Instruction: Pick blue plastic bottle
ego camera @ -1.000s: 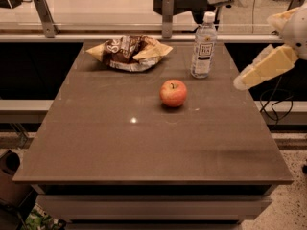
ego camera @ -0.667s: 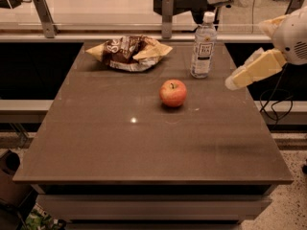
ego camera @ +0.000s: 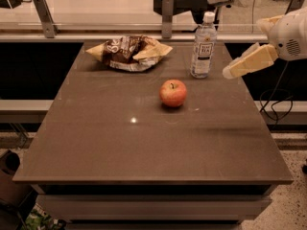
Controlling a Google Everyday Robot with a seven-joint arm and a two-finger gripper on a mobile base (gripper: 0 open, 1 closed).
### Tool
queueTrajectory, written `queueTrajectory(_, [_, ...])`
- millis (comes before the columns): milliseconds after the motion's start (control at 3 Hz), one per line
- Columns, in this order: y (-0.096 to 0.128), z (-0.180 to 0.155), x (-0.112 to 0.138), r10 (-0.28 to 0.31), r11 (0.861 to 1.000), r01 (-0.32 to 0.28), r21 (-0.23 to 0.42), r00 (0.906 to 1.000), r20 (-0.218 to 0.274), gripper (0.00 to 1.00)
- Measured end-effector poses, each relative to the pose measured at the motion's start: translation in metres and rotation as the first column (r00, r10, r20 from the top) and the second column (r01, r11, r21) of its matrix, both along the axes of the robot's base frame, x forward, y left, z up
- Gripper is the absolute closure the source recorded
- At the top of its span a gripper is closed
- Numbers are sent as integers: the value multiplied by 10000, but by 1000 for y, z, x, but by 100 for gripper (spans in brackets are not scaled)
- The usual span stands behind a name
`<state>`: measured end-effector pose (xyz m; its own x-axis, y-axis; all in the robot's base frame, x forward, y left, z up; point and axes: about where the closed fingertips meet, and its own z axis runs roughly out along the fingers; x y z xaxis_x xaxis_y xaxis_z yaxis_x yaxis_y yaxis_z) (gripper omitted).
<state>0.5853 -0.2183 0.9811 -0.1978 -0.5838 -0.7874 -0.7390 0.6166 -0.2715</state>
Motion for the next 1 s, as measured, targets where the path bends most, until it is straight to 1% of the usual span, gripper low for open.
queueTrajectory(333, [-7,-5,36,42,9993,-48,358,9998,185,0])
queueTrajectory(667, [-6,-10,71,131,9965,-158,821,9994,323,0])
queueTrajectory(1000, [5,-16,96,166,9933,-209,1134,9991,388,0])
